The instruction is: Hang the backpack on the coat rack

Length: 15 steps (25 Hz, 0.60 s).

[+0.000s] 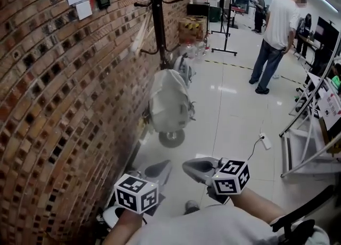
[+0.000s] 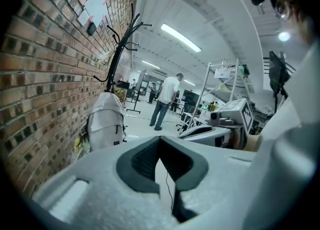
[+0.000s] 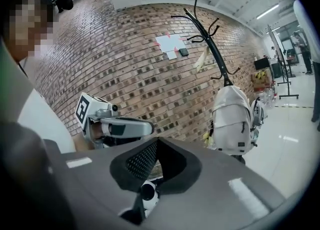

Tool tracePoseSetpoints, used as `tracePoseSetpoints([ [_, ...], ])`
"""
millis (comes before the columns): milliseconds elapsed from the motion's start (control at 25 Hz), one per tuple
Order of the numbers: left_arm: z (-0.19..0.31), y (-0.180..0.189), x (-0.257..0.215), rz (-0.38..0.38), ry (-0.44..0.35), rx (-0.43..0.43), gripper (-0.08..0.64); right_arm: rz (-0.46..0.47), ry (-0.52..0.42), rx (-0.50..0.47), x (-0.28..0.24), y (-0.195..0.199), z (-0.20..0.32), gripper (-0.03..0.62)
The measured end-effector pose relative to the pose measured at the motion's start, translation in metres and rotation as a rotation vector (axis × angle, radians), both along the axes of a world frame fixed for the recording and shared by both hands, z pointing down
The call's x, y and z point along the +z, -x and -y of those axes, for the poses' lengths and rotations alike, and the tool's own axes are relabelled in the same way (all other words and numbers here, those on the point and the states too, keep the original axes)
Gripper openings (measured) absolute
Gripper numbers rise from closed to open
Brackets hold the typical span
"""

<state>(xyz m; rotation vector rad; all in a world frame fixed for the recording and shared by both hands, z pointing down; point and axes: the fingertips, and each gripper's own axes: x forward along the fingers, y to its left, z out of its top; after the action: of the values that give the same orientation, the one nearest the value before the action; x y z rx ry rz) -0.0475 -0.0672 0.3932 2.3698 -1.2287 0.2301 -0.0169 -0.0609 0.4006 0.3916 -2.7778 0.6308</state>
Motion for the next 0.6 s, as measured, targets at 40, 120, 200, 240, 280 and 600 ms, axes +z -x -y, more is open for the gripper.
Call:
tracePoseSetpoints([
  [40, -0.019, 0.004, 0.000, 0.008, -0.002, 0.002, 0.000, 0.003, 0.003, 0.000, 0.001, 0.005, -0.020, 0.000],
  [120, -0.058, 0.010, 0.000, 0.024, -0.009, 0.011, 0.000, 0.010, 0.000, 0.003, 0.001, 0.013, -0.059, 0.000],
  [200, -0.095, 0.016, -0.001, 0.041, -0.016, 0.024, 0.000, 0.020, -0.015, 0.016, -0.002, 0.019, -0.093, 0.000],
  [240, -0.112, 0.017, -0.002, 0.047, -0.018, 0.031, 0.000, 0.024, -0.023, 0.024, -0.003, 0.021, -0.109, 0.000],
  [280, -0.127, 0.019, -0.002, 0.052, -0.018, 0.038, 0.000, 0.025, -0.030, 0.033, -0.005, 0.022, -0.123, 0.000],
  [600, -0.210, 0.019, -0.008, 0.066, -0.023, 0.089, 0.000, 0.030, -0.043, 0.065, -0.015, 0.028, -0.209, 0.000],
])
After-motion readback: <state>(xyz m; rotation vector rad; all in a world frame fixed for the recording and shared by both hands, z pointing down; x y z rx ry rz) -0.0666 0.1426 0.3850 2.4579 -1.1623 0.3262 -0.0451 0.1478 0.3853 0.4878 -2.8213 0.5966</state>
